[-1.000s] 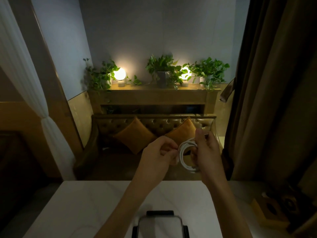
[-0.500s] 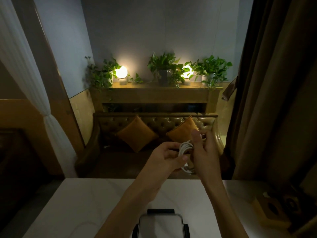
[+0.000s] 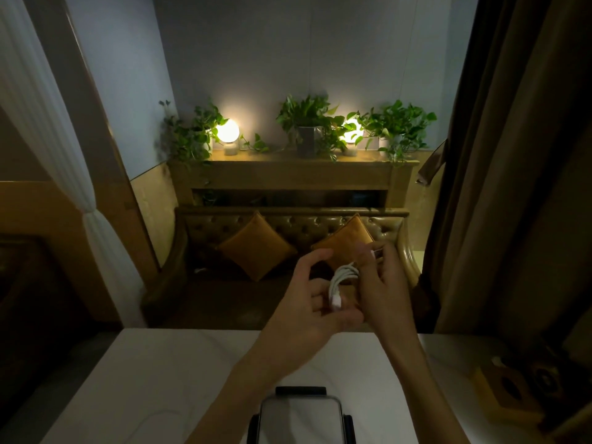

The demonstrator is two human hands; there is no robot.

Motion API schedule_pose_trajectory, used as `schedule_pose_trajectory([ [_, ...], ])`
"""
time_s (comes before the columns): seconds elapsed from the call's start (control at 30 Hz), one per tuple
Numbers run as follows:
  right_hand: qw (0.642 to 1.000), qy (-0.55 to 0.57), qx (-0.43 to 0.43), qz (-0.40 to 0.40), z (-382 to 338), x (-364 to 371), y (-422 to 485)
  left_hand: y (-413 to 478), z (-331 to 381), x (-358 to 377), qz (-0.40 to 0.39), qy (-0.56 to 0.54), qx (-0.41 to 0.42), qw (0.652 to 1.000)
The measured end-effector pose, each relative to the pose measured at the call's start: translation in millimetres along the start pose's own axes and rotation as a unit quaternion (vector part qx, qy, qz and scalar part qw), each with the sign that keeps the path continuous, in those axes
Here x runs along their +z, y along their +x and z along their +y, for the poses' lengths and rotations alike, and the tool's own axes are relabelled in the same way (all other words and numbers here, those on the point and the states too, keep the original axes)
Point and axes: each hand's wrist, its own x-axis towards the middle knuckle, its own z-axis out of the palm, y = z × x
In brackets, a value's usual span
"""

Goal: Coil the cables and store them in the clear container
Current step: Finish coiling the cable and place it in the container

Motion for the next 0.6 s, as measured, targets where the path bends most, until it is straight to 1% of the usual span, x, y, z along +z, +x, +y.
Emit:
schedule_pose_trajectory([
  [0.1, 1.0, -0.013, 0.0, 0.007, 0, -3, -1, 0, -10, 7, 0.116, 0.064, 0.094, 0.987],
  [0.17, 0.999, -0.023, 0.004, 0.029, 1, -3, -2, 0, -15, 10, 0.174, 0.115, 0.122, 0.97],
  [0.3, 0.996, -0.027, 0.025, 0.084, 6, 2, -2, -1, -18, 19, 0.214, 0.099, 0.105, 0.966],
  [0.43, 0.991, -0.01, 0.054, 0.118, 13, 4, 1, 0, -21, 22, 0.258, 0.078, 0.08, 0.96],
  [0.5, 0.99, -0.006, 0.062, 0.129, 13, 3, 3, -5, -20, 26, 0.263, 0.054, 0.084, 0.96],
  [0.6, 0.988, -0.002, 0.074, 0.135, 12, -1, 6, -11, -21, 35, 0.25, 0.01, 0.083, 0.965],
])
